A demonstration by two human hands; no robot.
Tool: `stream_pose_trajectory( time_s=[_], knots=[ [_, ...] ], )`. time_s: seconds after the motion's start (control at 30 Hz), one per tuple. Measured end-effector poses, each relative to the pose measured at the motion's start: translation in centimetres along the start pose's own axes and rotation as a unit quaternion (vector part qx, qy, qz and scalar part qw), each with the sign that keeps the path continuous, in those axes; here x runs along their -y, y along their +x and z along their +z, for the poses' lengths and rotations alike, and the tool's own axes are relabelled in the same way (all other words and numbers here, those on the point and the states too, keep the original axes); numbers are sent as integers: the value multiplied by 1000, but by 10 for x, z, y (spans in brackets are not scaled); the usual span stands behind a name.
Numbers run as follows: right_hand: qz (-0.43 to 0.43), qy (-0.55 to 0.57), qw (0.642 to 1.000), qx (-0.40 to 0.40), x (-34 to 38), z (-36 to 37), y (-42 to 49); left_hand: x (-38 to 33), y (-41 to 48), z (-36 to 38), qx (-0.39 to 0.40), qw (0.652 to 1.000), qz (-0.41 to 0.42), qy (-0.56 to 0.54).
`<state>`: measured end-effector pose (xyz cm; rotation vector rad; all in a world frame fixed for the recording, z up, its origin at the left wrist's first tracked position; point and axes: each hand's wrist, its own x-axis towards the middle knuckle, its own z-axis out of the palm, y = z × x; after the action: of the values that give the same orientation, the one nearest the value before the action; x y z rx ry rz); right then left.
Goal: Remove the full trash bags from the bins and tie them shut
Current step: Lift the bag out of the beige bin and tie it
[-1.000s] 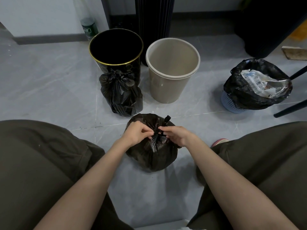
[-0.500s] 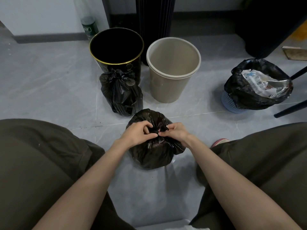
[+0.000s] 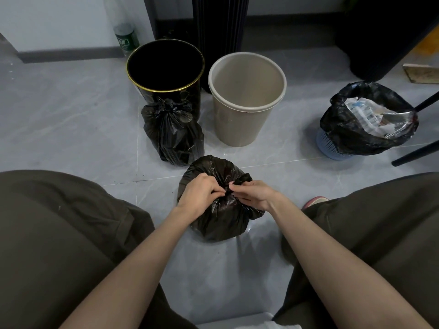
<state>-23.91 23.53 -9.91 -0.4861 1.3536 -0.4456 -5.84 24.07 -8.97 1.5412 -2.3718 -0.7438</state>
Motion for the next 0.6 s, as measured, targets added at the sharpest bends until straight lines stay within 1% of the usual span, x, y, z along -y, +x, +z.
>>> stream_pose_trajectory(
  time_s=[0.1, 0.17, 0.23, 0.3, 0.37, 0.4, 0.47, 0.5, 0.53, 0.6],
  knots=[
    [30, 20, 999, 9, 1, -1, 3, 1, -3, 0, 15, 1000, -7, 3],
    [24, 9, 1000, 3, 1, 0, 4, 2, -4, 0, 22, 999, -17, 19],
    [-8, -14, 1000, -5, 1, 1, 3, 5, -4, 1, 36, 999, -28, 27],
    [-75, -88, 993, -25, 1, 1, 0, 7, -2, 0, 56, 997, -39, 22],
    [-142, -175, 972, -61, 3, 2, -4, 8, 3, -4, 55, 998, -39, 17],
    [-167, -209, 960, -80, 3, 2, -5, 10, 7, -6, 36, 998, -41, 9],
    [-195, -261, 939, -112, 3, 2, -3, 11, 16, -12, 3, 999, -51, -17],
    [-203, -280, 930, -123, 2, 2, -2, 11, 21, -14, 11, 999, -45, -16],
    [-212, -304, 919, -136, 2, 3, -3, 12, 24, -15, 42, 999, -26, 0],
    [-243, -357, 889, -153, 1, 6, -5, 9, 29, -16, 140, 989, 10, 57]
  ],
)
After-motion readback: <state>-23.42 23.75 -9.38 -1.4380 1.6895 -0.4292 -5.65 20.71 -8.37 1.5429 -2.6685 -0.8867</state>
